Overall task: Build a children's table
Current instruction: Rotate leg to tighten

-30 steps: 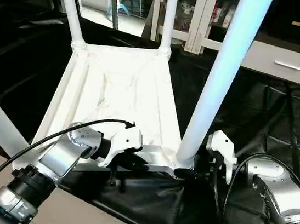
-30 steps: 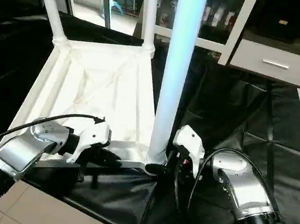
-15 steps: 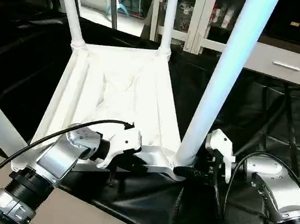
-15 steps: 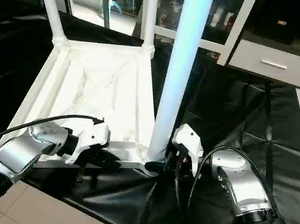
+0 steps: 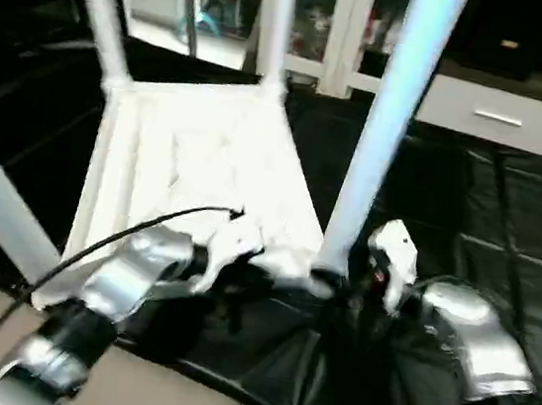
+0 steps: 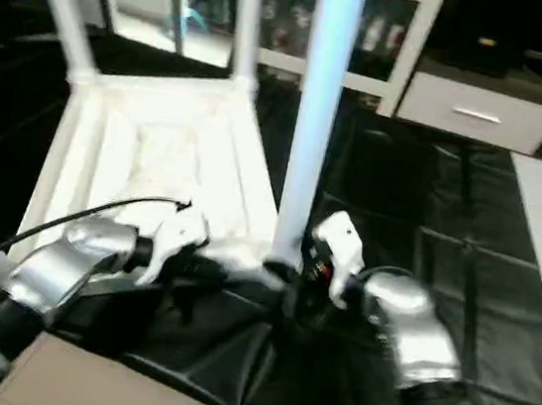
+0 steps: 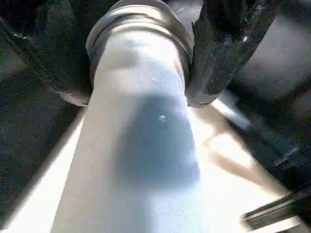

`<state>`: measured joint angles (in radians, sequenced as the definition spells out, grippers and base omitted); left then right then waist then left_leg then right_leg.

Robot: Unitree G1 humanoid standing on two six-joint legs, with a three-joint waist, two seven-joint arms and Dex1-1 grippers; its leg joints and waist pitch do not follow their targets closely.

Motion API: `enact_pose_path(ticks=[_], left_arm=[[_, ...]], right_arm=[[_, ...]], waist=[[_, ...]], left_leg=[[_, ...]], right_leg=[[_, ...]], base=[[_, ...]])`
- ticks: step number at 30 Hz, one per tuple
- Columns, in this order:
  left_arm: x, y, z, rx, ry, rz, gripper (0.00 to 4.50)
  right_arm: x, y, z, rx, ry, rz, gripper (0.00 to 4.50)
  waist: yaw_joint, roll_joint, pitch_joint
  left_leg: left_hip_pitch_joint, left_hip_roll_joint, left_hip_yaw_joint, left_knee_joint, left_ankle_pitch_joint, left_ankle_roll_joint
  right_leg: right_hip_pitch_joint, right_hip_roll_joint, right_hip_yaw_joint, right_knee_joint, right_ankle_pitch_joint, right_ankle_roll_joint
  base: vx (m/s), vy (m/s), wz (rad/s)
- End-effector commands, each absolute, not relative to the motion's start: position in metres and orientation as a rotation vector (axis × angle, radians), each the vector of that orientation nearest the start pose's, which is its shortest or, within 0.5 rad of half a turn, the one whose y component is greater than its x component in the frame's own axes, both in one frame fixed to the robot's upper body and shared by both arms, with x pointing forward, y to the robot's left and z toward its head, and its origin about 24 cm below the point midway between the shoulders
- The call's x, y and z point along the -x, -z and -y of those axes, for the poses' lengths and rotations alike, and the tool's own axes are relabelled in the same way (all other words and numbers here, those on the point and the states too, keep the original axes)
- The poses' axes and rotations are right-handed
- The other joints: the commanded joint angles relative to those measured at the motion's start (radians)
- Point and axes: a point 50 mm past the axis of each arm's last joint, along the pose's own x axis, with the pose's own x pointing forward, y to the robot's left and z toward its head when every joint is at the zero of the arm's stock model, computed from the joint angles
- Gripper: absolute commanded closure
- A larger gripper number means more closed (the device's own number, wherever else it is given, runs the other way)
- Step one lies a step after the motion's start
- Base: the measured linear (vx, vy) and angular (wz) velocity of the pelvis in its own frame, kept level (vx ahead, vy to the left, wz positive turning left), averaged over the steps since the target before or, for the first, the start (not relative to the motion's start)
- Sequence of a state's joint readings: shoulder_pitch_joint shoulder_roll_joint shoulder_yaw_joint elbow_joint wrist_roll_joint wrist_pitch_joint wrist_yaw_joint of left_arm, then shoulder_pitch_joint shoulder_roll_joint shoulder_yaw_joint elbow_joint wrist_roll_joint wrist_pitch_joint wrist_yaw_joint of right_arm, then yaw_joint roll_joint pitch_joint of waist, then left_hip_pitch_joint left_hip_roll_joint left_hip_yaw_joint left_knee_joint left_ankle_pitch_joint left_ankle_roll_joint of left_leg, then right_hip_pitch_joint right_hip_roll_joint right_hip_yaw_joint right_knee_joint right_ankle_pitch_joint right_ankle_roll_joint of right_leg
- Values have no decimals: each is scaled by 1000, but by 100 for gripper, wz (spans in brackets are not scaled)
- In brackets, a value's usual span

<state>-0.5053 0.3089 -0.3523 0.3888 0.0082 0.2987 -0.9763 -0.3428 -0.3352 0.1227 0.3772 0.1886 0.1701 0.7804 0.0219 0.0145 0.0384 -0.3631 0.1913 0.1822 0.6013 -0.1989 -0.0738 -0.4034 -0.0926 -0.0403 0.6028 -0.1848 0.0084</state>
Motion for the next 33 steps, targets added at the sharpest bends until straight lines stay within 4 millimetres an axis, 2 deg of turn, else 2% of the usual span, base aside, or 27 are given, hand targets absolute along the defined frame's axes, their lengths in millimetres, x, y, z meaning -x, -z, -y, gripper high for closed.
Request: enact_pose_path(ticks=[1,3,4,5,6,7,8,9,10,13,14,16,17,22,24,25,26,27,28,29,30,31,32,33], left_arm=[[-303,-35,-96,-326,1171,-469,450],[-314,-34,-89,-326,1079,-467,450],[-320,-34,-86,-326,1017,-461,450],[-324,-34,-85,-327,977,-457,450],[-328,-34,-83,-323,929,-454,450],[-333,-34,-81,-318,876,-451,450],[-342,-37,-79,-318,777,-429,450],[-343,-38,-77,-322,760,-422,450],[-345,-38,-76,-325,738,-415,450],[-348,-40,-72,-325,707,-407,450],[-349,-40,-69,-324,696,-401,450],[-349,-41,-68,-324,698,-395,450],[-351,-41,-66,-324,695,-391,450],[-351,-41,-67,-324,711,-384,450],[-350,-40,-69,-327,725,-384,450],[-349,-40,-70,-327,743,-388,450],[-348,-39,-71,-327,756,-392,450],[-346,-39,-71,-329,782,-391,450],[-346,-39,-71,-329,782,-391,450],[-341,-36,-74,-336,837,-408,450],[-338,-35,-76,-346,867,-412,450],[-336,-34,-78,-356,893,-414,450],[-335,-34,-79,-357,901,-420,450],[-329,-31,-84,-368,945,-443,450]], right_arm=[[-307,-37,159,97,-717,-274,184],[-313,-28,158,84,-499,-285,184],[-316,-23,157,93,-391,-290,184],[-317,-21,157,102,-326,-292,184],[-318,-19,155,112,-269,-288,184],[-319,-16,152,122,-206,-283,185],[-319,-14,141,79,-125,-272,185],[-319,-14,138,76,-96,-271,185],[-319,-14,133,75,-71,-269,187],[-318,-13,122,64,-19,-275,190],[-318,-15,115,63,-3,-264,191],[-319,-17,112,68,-4,-251,191],[-322,-19,110,68,2,-232,191],[-324,-25,105,40,-16,-188,191],[-323,-31,99,21,-119,-150,191],[-321,-35,96,-42,-185,-132,191],[-319,-39,94,-88,-228,-118,135],[-318,-42,93,-114,-276,-112,121],[-318,-42,93,-114,-276,-112,121],[-315,-47,94,-133,-367,-99,130],[-314,-50,96,-150,-409,-100,130],[-313,-53,99,-167,-444,-101,98],[-313,-54,100,-167,-457,-103,83],[-311,-57,109,-126,-535,-115,83]], waist=[[3,-19,-46],[0,-12,-46],[-2,-9,-45],[-6,-11,-47],[-6,-13,-52],[-8,-14,-49],[-9,1,-49],[-11,0,-51],[-8,-4,-54],[-4,0,-58],[-3,7,-59],[-1,4,-61],[3,5,-61],[7,5,-60],[7,5,-58],[6,3,-56],[8,3,-56],[8,1,-54],[8,1,-54],[-7,4,-58],[-12,6,-58],[-17,5,-57],[-18,3,-57],[-17,3,-57]], left_leg=[[4,23,-11,-82,-284,24],[3,21,-11,-83,-283,20],[5,18,-11,-84,-290,8],[8,16,-12,-83,-292,-7],[6,18,-15,-85,-287,-4],[2,18,-13,-86,-281,-1],[12,15,-10,-85,-297,-8],[11,14,-12,-85,-298,-8],[6,14,-13,-85,-284,1],[2,15,-10,-83,-233,32],[1,16,-9,-82,-218,38],[3,15,-7,-79,-206,42],[0,14,-7,-78,-187,54],[-1,15,-6,-80,-191,62],[0,17,-7,-82,-216,63],[-2,17,-7,-83,-224,65],[-3,18,-7,-84,-231,71],[-9,17,-9,-86,-231,79],[-9,17,-9,-86,-231,79],[-28,16,-22,-93,-196,69],[-25,18,-22,-91,-194,70],[-15,21,-21,-88,-207,76],[-9,22,-17,-85,-214,80],[-7,21,-15,-85,-212,84]], right_leg=[[35,-40,25,-94,-448,-140],[33,-39,25,-96,-450,-138],[28,-36,24,-99,-460,-135],[26,-36,23,-100,-460,-130],[35,-36,23,-94,-422,-136],[33,-35,25,-96,-403,-140],[24,-33,26,-99,-387,-148],[28,-32,25,-96,-373,-152],[35,-33,25,-93,-338,-158],[40,-33,26,-84,-239,-178],[41,-33,26,-83,-211,-183],[41,-32,27,-81,-187,-188],[45,-33,27,-77,-155,-197],[46,-35,26,-80,-184,-191],[46,-36,25,-84,-224,-184],[47,-36,26,-86,-234,-178],[48,-36,25,-87,-249,-171],[51,-36,25,-87,-254,-156],[51,-36,25,-87,-254,-156],[72,-38,16,-79,-238,-143],[65,-39,18,-80,-224,-149],[57,-37,19,-81,-208,-176],[52,-37,22,-83,-203,-200],[53,-35,22,-83,-200,-209]], base=[[0,0,0],[0,0,0],[0,0,0],[0,0,0],[0,0,0],[0,0,0],[0,0,0],[0,0,0],[0,0,0],[0,0,0],[0,0,0],[0,0,0],[0,0,0],[0,0,0],[0,0,0],[0,0,0],[0,0,0],[0,0,0],[0,0,0],[-1,-15,-19],[-1,-15,-19],[0,0,0],[0,0,0],[0,0,0]])
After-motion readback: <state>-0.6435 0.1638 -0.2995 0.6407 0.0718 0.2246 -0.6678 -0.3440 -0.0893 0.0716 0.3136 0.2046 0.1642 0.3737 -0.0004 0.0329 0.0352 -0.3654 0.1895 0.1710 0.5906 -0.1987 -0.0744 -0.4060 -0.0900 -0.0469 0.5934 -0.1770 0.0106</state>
